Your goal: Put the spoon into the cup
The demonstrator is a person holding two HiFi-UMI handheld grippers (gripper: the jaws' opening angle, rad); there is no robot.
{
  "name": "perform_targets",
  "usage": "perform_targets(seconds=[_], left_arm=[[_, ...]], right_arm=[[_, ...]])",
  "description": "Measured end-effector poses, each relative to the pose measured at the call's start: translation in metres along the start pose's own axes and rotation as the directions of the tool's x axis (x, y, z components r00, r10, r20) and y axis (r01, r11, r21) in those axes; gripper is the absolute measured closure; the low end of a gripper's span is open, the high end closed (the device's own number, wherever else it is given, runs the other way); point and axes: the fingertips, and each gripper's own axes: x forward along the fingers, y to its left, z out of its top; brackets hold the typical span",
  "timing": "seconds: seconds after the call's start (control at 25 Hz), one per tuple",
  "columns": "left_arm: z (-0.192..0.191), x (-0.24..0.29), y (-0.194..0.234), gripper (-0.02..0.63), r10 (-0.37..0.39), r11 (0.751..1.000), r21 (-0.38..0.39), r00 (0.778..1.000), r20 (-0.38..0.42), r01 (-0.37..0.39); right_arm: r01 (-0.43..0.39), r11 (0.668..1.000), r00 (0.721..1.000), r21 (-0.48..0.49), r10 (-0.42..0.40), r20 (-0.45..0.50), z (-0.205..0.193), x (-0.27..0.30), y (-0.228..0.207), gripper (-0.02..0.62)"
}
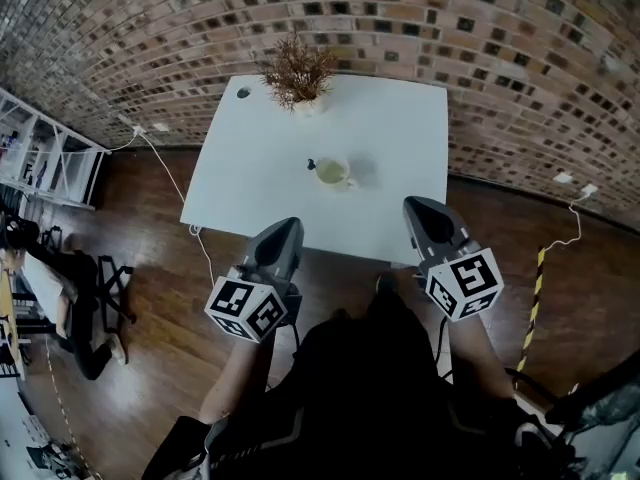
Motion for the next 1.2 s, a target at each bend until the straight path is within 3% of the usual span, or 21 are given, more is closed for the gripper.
perform_targets(seconds=[0.2, 0.48, 0.8, 1.04, 1.2], left_arm=[[-0.017, -0.052, -0.01, 0.606, -0.071, 0.997, -0.015, 0.997, 0.02, 0.072], [-0.025, -0.068, -0.041, 0.606, -0.102, 0.994, -0.023, 0.995, 0.014, 0.102], [-0.021, -0.071, -0.108, 0.606, -0.019, 1.0, 0.002, 0.999, 0.036, 0.019], [-0.013, -0.059, -0.154, 0.606, -0.004, 0.998, 0.056, 1.0, 0.03, 0.002], [-0.016, -0.062, -0.156, 0.606, -0.015, 0.999, 0.049, 0.998, 0.059, 0.013]], right_arm=[[0.067, 0.998, 0.997, -0.008, -0.067, -0.029, -0.011, -0.033, 0.031, 0.589], [0.104, 0.994, 0.994, -0.016, -0.104, -0.013, -0.009, -0.092, 0.049, 0.589], [0.028, 0.998, 0.999, -0.052, -0.026, 0.036, 0.012, -0.149, 0.041, 0.589], [0.02, 0.999, 0.998, -0.038, -0.018, 0.066, 0.012, -0.185, 0.015, 0.589], [0.046, 0.998, 0.997, -0.032, -0.044, 0.069, 0.012, -0.192, 0.006, 0.589]])
